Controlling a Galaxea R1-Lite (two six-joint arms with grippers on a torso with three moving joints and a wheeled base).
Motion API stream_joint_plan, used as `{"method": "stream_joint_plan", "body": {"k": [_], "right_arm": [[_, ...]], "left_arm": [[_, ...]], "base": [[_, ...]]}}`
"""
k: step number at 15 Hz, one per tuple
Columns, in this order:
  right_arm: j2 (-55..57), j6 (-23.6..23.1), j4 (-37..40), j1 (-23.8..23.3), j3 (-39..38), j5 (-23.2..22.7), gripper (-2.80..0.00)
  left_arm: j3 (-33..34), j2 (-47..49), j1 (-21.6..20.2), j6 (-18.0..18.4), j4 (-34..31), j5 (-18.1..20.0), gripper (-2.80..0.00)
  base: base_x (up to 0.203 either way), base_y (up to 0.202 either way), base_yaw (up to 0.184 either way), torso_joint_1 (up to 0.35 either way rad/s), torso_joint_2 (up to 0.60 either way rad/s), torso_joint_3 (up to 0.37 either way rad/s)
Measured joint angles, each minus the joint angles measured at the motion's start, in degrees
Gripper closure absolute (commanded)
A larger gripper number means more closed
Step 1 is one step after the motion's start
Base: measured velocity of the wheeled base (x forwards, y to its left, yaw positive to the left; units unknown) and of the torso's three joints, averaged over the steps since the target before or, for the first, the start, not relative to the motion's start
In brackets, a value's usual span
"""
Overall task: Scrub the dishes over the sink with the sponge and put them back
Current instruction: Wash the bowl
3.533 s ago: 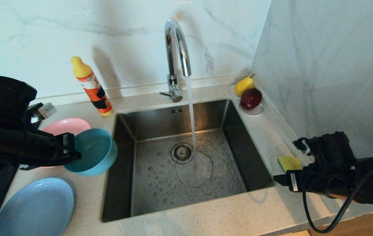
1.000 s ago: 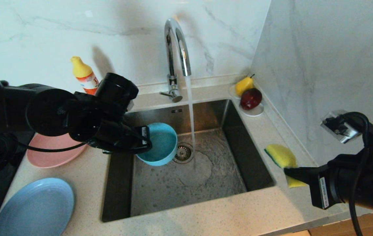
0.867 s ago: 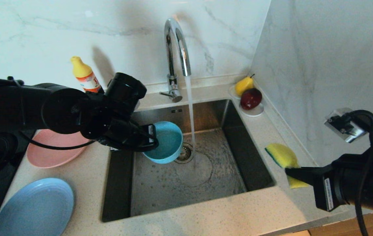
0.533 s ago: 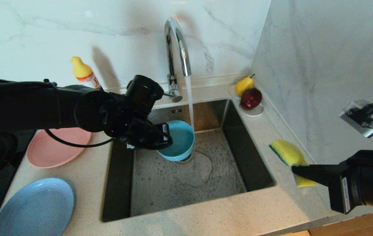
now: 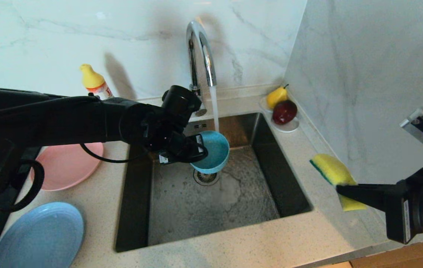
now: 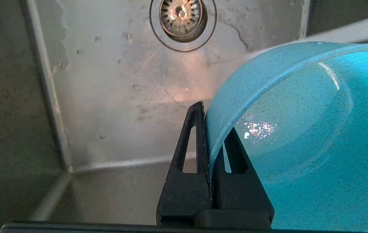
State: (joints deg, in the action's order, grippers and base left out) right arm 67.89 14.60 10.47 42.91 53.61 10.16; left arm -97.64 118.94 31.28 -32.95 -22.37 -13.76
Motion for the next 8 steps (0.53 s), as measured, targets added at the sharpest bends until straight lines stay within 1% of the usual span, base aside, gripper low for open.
{"method": "stream_joint_plan", "body": {"k": [4,8], "right_arm": [[-0.7,0.0,0.0,0.1,-0.3,-0.3,0.0],[-1.1,0.0,0.0,0.1,-0.5,-0.4,0.0]], "left_arm": [[-3.8,2.2,-0.1,-1.6,-0.1,-0.3,0.0],[-7.7,4.4,-0.2,-1.7,-0.7,-0.3,0.0]], "base": [[0.0,0.0,0.0,0.0,0.0,0.0],[0.0,0.0,0.0,0.0,0.0,0.0]]}}
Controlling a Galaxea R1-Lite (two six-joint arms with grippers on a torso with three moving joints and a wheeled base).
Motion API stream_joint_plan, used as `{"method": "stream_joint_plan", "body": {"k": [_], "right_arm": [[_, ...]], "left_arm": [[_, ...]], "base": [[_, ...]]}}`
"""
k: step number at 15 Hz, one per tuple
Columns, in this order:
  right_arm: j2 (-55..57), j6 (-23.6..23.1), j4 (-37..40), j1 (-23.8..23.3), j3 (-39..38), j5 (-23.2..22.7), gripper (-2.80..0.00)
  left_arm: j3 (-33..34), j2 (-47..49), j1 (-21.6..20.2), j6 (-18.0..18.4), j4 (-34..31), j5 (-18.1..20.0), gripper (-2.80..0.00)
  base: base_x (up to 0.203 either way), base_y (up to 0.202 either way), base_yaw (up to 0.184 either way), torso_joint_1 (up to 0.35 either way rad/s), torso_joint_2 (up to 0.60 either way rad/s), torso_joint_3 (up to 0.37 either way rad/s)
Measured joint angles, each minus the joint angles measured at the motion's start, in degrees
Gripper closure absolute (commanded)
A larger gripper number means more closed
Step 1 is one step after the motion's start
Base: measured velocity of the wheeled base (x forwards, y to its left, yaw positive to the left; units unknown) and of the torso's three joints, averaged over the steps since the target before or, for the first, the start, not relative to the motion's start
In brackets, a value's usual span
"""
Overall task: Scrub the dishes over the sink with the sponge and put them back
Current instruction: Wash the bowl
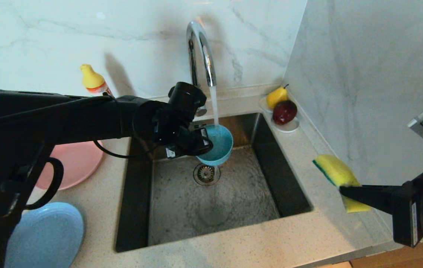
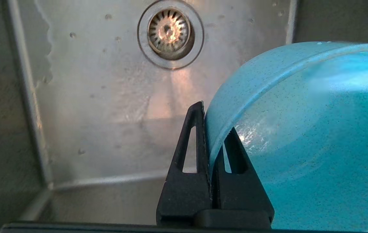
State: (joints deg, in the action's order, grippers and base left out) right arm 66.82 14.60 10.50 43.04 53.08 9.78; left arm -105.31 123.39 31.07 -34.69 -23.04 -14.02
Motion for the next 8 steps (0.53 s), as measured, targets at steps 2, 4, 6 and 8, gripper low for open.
{"method": "stream_joint_plan", "body": {"k": [2,4,6,8], "right_arm": [[-0.1,0.0,0.0,0.0,-0.1,0.0,0.0],[-0.3,0.1,0.0,0.0,-0.1,0.0,0.0],[-0.4,0.1,0.0,0.0,-0.1,0.0,0.0],[-0.8,0.1,0.7,0.0,-0.1,0.0,0.0]], "left_arm": [[-1.7,0.9,-0.1,0.0,-0.1,0.0,0.0],[-3.2,1.8,-0.3,-0.1,-0.7,0.0,0.0],[-3.7,2.3,-0.3,-0.1,-0.8,0.0,0.0],[-3.8,2.5,-0.4,-0.1,-0.7,0.0,0.0]], "base": [[0.0,0.0,0.0,0.0,0.0,0.0],[0.0,0.0,0.0,0.0,0.0,0.0],[0.0,0.0,0.0,0.0,0.0,0.0],[0.0,0.0,0.0,0.0,0.0,0.0]]}}
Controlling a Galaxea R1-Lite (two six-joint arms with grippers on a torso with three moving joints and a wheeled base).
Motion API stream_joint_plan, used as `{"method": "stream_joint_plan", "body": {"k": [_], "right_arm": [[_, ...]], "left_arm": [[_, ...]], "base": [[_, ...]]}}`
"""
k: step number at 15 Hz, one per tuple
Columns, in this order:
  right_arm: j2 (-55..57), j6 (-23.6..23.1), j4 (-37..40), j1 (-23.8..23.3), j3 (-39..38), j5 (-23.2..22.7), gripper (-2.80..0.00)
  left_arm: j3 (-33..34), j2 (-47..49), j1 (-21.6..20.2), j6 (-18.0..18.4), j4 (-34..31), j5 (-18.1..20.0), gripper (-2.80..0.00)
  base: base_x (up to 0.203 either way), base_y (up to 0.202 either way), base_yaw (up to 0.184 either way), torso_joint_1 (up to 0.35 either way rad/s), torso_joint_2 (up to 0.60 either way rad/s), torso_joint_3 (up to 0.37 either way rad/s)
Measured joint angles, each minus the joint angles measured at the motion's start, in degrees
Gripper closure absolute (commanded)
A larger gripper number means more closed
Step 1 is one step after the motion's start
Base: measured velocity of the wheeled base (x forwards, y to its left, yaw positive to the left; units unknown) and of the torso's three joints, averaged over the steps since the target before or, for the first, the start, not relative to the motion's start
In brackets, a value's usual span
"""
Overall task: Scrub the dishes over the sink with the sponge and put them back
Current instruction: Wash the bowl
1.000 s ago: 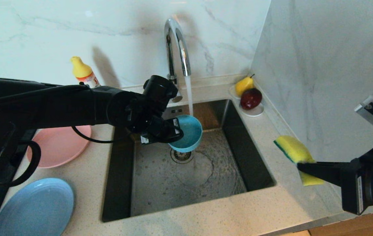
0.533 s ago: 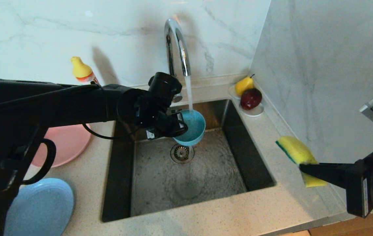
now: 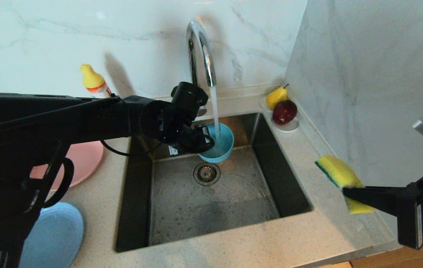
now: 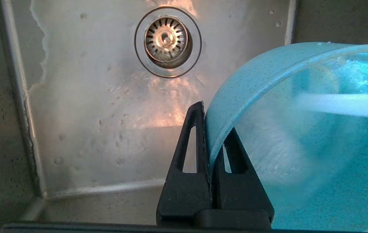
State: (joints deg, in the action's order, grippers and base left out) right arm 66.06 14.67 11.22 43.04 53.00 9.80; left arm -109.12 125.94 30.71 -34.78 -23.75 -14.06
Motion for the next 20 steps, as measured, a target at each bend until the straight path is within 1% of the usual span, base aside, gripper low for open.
{"method": "stream_joint_plan", "body": {"k": [14,18,20], "right_arm": [[-0.7,0.4,0.1,-0.1,0.2,0.0,0.0],[-0.8,0.4,0.1,-0.1,0.4,0.1,0.0],[-0.8,0.4,0.1,-0.1,0.4,0.1,0.0]], "left_arm": [[-0.1,0.3,-0.8,-0.3,0.4,0.0,0.0],[-0.1,0.0,-0.8,-0.3,-0.1,0.0,0.0],[0.3,-0.8,-0.8,-0.2,-1.5,0.0,0.0]], "base": [[0.0,0.0,0.0,0.0,0.0,0.0],[0.0,0.0,0.0,0.0,0.0,0.0],[0.0,0.0,0.0,0.0,0.0,0.0]]}}
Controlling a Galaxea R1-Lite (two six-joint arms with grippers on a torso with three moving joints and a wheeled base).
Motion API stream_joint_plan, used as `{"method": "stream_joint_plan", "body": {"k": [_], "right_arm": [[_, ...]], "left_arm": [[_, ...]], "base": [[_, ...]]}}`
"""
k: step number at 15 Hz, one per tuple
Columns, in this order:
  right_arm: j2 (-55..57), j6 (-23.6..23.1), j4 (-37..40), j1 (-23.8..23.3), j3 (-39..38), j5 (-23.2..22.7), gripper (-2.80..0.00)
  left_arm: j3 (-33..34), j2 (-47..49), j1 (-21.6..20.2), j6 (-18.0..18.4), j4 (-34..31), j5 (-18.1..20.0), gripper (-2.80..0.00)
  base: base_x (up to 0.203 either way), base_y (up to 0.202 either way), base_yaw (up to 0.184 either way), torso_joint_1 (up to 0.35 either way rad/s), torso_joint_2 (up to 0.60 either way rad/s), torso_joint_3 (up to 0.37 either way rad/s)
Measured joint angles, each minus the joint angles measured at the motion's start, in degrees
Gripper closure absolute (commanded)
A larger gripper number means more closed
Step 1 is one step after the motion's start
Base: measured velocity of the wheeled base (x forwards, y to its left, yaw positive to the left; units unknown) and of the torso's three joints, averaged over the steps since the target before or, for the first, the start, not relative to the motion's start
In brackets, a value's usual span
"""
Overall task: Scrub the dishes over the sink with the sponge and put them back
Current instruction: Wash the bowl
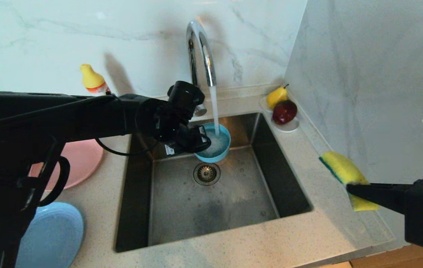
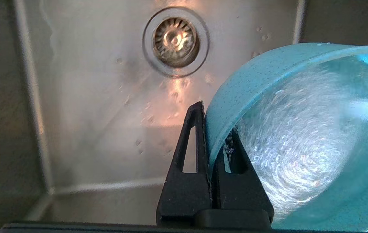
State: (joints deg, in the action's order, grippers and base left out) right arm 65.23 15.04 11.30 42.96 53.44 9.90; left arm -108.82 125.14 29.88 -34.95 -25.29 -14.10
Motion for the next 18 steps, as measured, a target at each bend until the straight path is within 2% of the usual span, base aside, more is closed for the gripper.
{"method": "stream_joint_plan", "body": {"k": [2,5,9,11,18], "right_arm": [[0.1,0.0,0.1,0.0,-0.4,0.0,0.0],[0.4,0.0,0.1,0.0,-0.7,-0.1,0.0],[1.3,1.0,0.1,0.0,-0.8,-2.4,0.0],[1.9,1.6,0.1,0.0,-0.7,-3.5,0.0],[5.0,4.8,0.2,4.3,-0.6,-5.0,0.0]], "left_arm": [[0.9,-1.4,0.0,0.3,-1.2,-0.6,0.0],[4.5,-5.5,0.0,1.6,-0.8,-4.5,0.0],[12.4,-13.9,0.0,5.5,5.0,-7.8,0.0],[18.0,-17.9,-0.2,8.9,12.0,-8.7,0.0],[36.4,-26.2,-0.3,23.3,46.6,-9.5,0.0]], "base": [[0.0,0.0,0.0,0.0,0.0,0.0],[0.0,0.0,0.0,0.0,0.0,0.0],[0.0,0.0,0.0,0.0,0.0,0.0],[0.0,0.0,0.0,0.0,0.0,0.0],[0.0,0.0,0.0,0.0,0.0,0.0]]}}
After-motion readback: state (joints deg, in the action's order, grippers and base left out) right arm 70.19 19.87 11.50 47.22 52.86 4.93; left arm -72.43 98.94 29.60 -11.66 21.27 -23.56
